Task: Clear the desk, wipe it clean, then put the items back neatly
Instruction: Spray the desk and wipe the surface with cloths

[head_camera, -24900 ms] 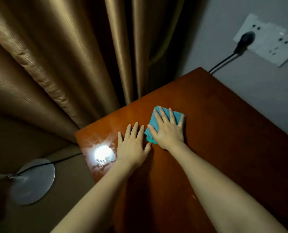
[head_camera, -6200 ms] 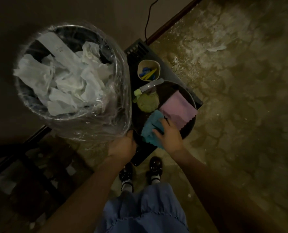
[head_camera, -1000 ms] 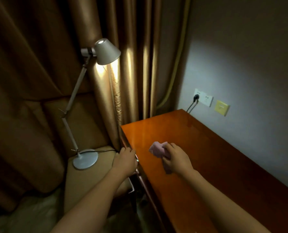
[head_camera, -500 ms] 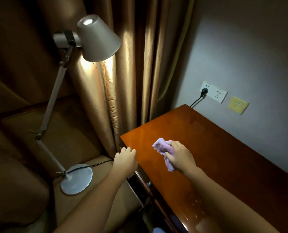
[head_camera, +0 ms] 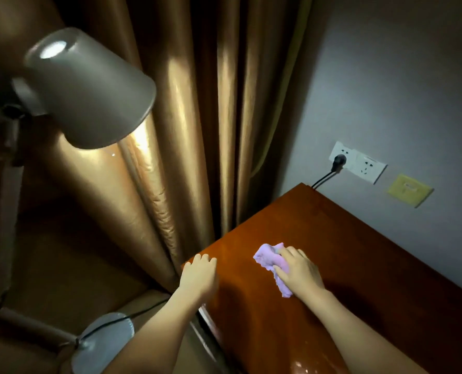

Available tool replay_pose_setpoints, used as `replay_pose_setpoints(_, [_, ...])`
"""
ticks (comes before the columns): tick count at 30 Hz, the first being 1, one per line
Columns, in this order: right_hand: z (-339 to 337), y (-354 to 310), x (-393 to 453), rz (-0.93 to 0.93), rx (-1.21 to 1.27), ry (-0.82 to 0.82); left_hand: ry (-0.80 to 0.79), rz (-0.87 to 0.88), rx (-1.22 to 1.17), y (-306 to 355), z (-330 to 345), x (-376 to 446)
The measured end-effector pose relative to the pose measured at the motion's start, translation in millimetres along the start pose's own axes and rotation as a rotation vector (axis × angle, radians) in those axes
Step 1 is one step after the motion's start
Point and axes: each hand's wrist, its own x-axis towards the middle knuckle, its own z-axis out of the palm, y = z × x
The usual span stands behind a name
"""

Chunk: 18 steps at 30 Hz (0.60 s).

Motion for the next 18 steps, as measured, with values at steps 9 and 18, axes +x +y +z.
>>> replay_pose_setpoints(9, [33,47,52,0.134,-0.129,-0.134,-0.131,0.068,-0.028,43,30,75])
replay_pose_setpoints(18, [88,64,68,0.115,-0.086,-0.259,-0.273,0.160,-0.090,65,74,111])
